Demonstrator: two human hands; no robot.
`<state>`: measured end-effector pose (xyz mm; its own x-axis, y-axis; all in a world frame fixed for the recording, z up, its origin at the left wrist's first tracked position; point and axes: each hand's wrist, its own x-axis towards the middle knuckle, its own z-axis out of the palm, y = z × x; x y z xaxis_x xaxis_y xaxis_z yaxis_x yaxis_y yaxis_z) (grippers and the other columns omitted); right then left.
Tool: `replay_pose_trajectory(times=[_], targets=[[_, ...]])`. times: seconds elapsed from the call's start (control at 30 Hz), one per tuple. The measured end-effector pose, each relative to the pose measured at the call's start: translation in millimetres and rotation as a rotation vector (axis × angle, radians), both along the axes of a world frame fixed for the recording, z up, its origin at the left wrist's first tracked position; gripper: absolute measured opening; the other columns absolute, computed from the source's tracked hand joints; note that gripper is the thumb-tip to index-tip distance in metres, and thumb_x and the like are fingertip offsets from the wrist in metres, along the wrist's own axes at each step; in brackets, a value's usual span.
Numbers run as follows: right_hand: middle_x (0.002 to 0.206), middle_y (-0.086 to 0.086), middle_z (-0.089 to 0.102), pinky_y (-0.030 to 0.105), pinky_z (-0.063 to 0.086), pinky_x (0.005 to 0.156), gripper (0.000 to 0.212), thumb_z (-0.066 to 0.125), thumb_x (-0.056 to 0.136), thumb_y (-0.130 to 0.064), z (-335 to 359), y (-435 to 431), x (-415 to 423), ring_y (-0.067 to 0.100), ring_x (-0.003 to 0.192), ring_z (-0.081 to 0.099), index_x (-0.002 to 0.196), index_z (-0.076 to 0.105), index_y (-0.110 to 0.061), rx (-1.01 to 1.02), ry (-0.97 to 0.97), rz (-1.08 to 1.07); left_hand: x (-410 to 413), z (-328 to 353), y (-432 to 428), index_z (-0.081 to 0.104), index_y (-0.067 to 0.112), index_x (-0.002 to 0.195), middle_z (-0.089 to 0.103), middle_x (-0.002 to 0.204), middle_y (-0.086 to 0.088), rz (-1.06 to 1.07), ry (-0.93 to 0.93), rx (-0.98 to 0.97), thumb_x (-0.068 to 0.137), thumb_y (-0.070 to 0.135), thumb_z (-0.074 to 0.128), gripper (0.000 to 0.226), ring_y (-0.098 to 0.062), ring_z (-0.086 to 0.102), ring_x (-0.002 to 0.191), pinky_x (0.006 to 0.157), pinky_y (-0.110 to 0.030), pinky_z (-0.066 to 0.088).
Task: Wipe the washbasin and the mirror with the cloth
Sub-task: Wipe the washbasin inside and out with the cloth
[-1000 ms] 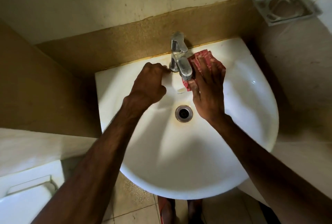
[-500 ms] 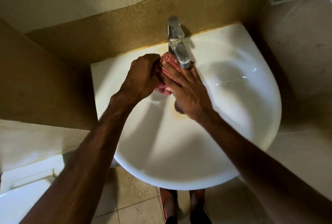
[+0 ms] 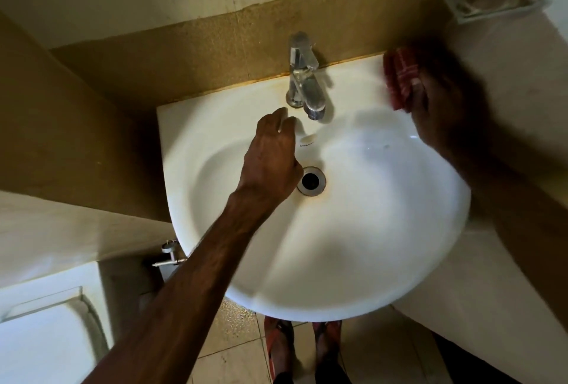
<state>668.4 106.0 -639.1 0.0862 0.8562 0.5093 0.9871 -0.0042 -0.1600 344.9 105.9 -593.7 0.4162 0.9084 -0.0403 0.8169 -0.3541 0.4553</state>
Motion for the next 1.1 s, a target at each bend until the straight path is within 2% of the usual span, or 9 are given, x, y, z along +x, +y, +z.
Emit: replay_pose_trajectory(times=[0.27, 0.37, 0.47, 0.53, 0.63, 0.77, 0.9, 1.0, 1.1], targets=[[0.17, 0.014, 0.028, 0.059, 0.018, 0.129, 0.071, 0.054, 0.096, 0.004, -39, -18, -125, 0.041, 0.16, 0.017, 0.162, 0.034, -0.013, -0.095, 0.079, 0.113, 8, 5, -2, 0.055, 0.005, 0.138, 0.051, 0.148, -0.012, 0.06, -0.033, 0.042, 0.074, -0.01, 0.055, 0.066, -0.029, 0.044, 0.139, 0.112, -0.037, 0.044], [0.174, 0.018, 0.015, 0.06, 0.026, 0.126, 0.09, 0.051, 0.082, 0.02, -41, -23, -169, 0.038, 0.161, -0.004, 0.164, 0.025, -0.008, -0.047, 0.296, -0.02, 13, 6, 1, 0.059, 0.005, 0.13, 0.062, 0.13, -0.011, 0.104, -0.036, 0.067, 0.07, -0.012, 0.054, 0.063, -0.03, 0.053, 0.125, 0.098, -0.037, 0.05], [0.173, 0.025, 0.007, 0.055, 0.02, 0.13, 0.089, 0.05, 0.082, 0.026, -40, -27, -211, 0.04, 0.161, -0.004, 0.163, 0.022, 0.001, 0.028, 0.593, -0.145, 25, 6, 4, 0.062, 0.003, 0.119, 0.062, 0.119, -0.013, 0.133, -0.015, 0.083, 0.071, -0.007, 0.053, 0.05, -0.032, 0.056, 0.114, 0.089, -0.039, 0.049], [0.17, 0.027, 0.015, 0.047, 0.017, 0.132, 0.068, 0.053, 0.101, 0.006, -48, -30, -240, 0.044, 0.16, 0.012, 0.161, 0.023, 0.005, -0.004, 0.745, -0.205, 33, 6, 4, 0.063, 0.006, 0.116, 0.063, 0.118, -0.013, 0.146, -0.012, 0.083, 0.084, 0.008, 0.054, 0.034, -0.031, 0.058, 0.111, 0.088, -0.038, 0.05], [0.145, 0.015, 0.056, 0.034, 0.042, 0.116, 0.057, 0.038, 0.113, -0.031, -48, -48, -275, 0.03, 0.14, 0.049, 0.16, 0.027, -0.002, -0.093, 1.253, -0.018, 33, 8, 6, 0.064, 0.01, 0.118, 0.066, 0.118, -0.01, 0.155, -0.062, 0.061, 0.093, 0.022, 0.062, 0.028, -0.029, 0.063, 0.106, 0.085, -0.037, 0.051], [0.172, 0.012, 0.025, 0.05, 0.017, 0.132, 0.068, 0.041, 0.11, -0.044, -66, -33, -288, 0.028, 0.16, 0.022, 0.166, 0.018, -0.014, -0.212, 1.909, -0.06, 22, 10, 16, 0.067, 0.011, 0.122, 0.068, 0.123, -0.01, 0.126, -0.077, 0.025, 0.089, 0.017, 0.069, 0.033, -0.03, 0.064, 0.111, 0.085, -0.029, 0.044], [0.175, -0.003, -0.016, 0.039, -0.005, 0.132, 0.097, 0.034, 0.096, -0.068, -22, 12, -255, 0.012, 0.161, -0.012, 0.166, -0.01, -0.018, -0.02, 1.852, -0.525, 8, 4, 27, 0.071, 0.01, 0.117, 0.071, 0.12, -0.008, 0.058, -0.101, -0.008, 0.087, 0.009, 0.061, 0.032, -0.027, 0.065, 0.109, 0.086, -0.024, 0.043], [0.176, 0.009, -0.003, 0.044, 0.005, 0.133, 0.098, 0.044, 0.099, -0.065, -14, 39, -213, 0.025, 0.163, 0.001, 0.167, -0.004, -0.014, 0.057, 1.855, -0.721, 2, 5, 23, 0.071, 0.009, 0.116, 0.071, 0.121, -0.005, 0.024, -0.175, -0.039, 0.067, -0.002, 0.046, 0.056, -0.026, 0.064, 0.115, 0.1, -0.031, 0.05], [0.175, 0.013, 0.004, 0.049, 0.009, 0.132, 0.095, 0.041, 0.098, -0.065, -15, 48, -200, 0.029, 0.162, 0.008, 0.167, 0.0, -0.014, 0.157, 1.836, -0.797, 0, 5, 23, 0.07, 0.009, 0.115, 0.07, 0.12, -0.005, -0.014, -0.206, -0.056, 0.062, 0.0, 0.04, 0.061, -0.025, 0.064, 0.115, 0.098, -0.025, 0.047]])
